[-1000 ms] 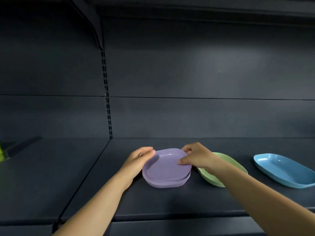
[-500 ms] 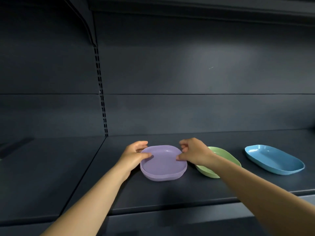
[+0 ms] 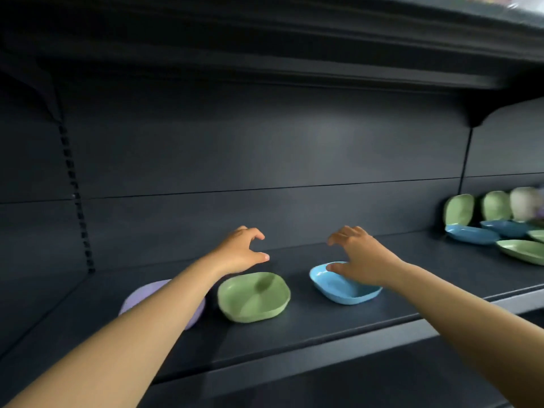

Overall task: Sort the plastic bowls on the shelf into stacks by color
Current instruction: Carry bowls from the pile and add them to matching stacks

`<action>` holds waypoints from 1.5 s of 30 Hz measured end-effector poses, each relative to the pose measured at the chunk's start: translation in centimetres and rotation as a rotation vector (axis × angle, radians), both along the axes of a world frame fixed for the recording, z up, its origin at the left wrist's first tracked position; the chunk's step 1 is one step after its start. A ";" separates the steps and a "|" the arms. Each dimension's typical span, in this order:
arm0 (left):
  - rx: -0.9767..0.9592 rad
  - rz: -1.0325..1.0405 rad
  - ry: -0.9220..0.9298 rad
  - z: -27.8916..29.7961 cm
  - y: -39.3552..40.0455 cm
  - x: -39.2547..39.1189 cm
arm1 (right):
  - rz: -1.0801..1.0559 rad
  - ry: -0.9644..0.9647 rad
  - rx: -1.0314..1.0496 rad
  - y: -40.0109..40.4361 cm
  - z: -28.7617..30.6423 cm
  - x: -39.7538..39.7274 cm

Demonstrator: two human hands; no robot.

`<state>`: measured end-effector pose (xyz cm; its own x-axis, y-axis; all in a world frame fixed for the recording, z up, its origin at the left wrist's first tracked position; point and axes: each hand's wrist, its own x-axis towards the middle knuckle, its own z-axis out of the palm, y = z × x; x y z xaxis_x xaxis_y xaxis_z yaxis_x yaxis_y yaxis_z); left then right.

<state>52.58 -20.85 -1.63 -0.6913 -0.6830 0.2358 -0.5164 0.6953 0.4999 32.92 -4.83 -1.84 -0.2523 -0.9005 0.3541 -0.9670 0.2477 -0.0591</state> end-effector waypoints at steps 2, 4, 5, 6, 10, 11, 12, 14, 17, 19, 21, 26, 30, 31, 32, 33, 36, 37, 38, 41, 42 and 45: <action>-0.029 -0.012 -0.028 0.3 2.5 -3.9 | -0.013 0.039 0.025 2.9 0.5 -3.5; -0.042 -0.015 -0.037 0.5 5.3 -7.7 | -0.025 0.058 0.048 5.9 0.9 -7.0; -0.050 -0.016 -0.039 0.6 6.7 -9.6 | -0.031 0.063 0.058 7.5 0.9 -8.7; -0.053 -0.018 -0.038 0.5 8.2 -11.5 | -0.037 0.067 0.066 9.0 0.9 -10.4; -0.018 -0.041 -0.022 -0.2 14.0 -18.9 | -0.068 0.065 0.079 15.2 0.6 -17.1; -0.007 -0.051 -0.024 -0.4 15.2 -20.7 | -0.077 0.061 0.081 16.7 0.4 -18.8; 0.006 -0.062 -0.021 -0.6 16.5 -22.4 | -0.086 0.059 0.086 18.3 0.3 -20.4; 0.045 -0.079 -0.002 -0.9 18.7 -25.8 | -0.111 0.043 0.095 21.2 0.0 -23.5; 0.120 -0.117 0.000 -1.4 21.9 -30.7 | -0.152 0.004 0.086 25.1 -0.6 -27.7; 0.140 -0.142 -0.010 -1.7 23.6 -33.8 | -0.176 -0.011 0.085 27.2 -1.2 -30.3; 0.163 -0.166 -0.010 -1.8 25.1 -37.1 | -0.215 -0.028 0.085 29.3 -1.8 -32.9; 0.210 -0.209 -0.004 -2.2 27.6 -45.1 | -0.306 -0.058 0.082 32.8 -3.0 -39.4; 0.185 -0.226 -0.023 -2.4 27.9 -51.5 | -0.347 -0.063 0.068 34.0 -2.9 -45.3; 0.179 -0.226 -0.024 -2.3 27.8 -53.0 | -0.351 -0.069 0.062 33.9 -2.6 -46.8; 0.176 -0.223 -0.025 -2.2 27.6 -54.4 | -0.353 -0.078 0.056 33.7 -2.3 -48.4; 0.178 -0.216 -0.028 -2.1 27.4 -55.9 | -0.352 -0.091 0.051 33.5 -2.0 -49.9; 0.214 -0.174 -0.060 -2.5 26.3 -59.9 | -0.338 -0.144 0.054 32.4 -1.3 -54.5; 0.232 -0.157 -0.072 -2.7 26.0 -61.1 | -0.324 -0.160 0.049 32.1 -1.1 -56.0; 0.247 -0.139 -0.085 -3.1 25.6 -62.2 | -0.309 -0.173 0.042 31.8 -1.0 -57.4; 0.295 -0.068 -0.100 -4.3 25.0 -64.7 | -0.263 -0.244 0.063 30.4 -0.8 -61.2; 0.318 -0.043 -0.090 -4.7 25.0 -65.3 | -0.238 -0.282 0.068 29.8 -0.8 -62.4; 0.437 0.027 -0.040 -6.4 24.9 -66.7 | -0.157 -0.375 0.110 27.7 -1.2 -66.0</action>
<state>-14.13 4.02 -8.01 -0.6749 -0.7303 -0.1058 -0.5563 0.4093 0.7232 -33.08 22.90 -3.07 -0.4826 -0.8682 0.1157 -0.8334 0.4146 -0.3653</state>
